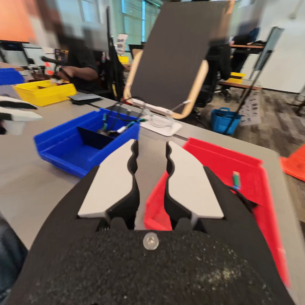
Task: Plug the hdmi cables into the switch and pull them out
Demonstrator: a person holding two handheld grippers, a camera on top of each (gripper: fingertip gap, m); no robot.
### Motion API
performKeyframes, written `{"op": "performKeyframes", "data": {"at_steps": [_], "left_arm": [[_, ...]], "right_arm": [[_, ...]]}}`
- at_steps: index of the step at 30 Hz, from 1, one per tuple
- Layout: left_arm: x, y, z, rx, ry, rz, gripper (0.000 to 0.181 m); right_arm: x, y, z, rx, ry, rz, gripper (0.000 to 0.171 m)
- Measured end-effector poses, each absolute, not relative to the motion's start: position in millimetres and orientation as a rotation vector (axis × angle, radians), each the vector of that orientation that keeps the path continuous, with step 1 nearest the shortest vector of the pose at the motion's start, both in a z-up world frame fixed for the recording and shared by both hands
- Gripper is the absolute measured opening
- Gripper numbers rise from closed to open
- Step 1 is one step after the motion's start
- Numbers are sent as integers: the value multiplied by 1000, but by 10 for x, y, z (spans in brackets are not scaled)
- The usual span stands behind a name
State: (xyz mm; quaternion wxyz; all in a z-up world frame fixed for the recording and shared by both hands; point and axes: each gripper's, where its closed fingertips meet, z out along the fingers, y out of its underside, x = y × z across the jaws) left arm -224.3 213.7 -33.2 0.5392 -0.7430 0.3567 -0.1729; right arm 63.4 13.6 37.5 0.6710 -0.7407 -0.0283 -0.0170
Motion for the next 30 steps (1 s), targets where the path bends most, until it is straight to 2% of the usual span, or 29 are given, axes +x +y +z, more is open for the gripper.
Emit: {"op": "performKeyframes", "data": {"at_steps": [5,7,8,12,13,14,16,23,30], "left_arm": [[-2446,2285,-931,-1896,782,-405,62],[-2401,2290,-1148,-1956,815,-400,62],[-2369,2289,-1238,-1983,825,-415,60],[-2373,2379,-1437,-2025,814,-390,31],[-2395,2390,-1428,-2039,804,-400,24],[-2422,2401,-1424,-2061,787,-417,9],[-2446,2431,-1421,-2058,780,-416,8],[-2652,2555,-1332,-2045,757,-459,6],[-3497,3028,-1120,-1991,646,-351,4]], "right_arm": [[-215,873,-310,-1827,65,185,40],[-493,1092,-674,-1900,123,236,58],[-583,1164,-852,-1944,140,210,59],[-648,1315,-1381,-2082,179,-78,53],[-668,1329,-1457,-2094,189,-108,46],[-698,1344,-1521,-2102,202,-117,34],[-851,1398,-1579,-2092,189,-53,7],[-1015,1534,-1397,-2053,240,-183,5],[-1777,2047,-1188,-2001,185,-131,5]]}}
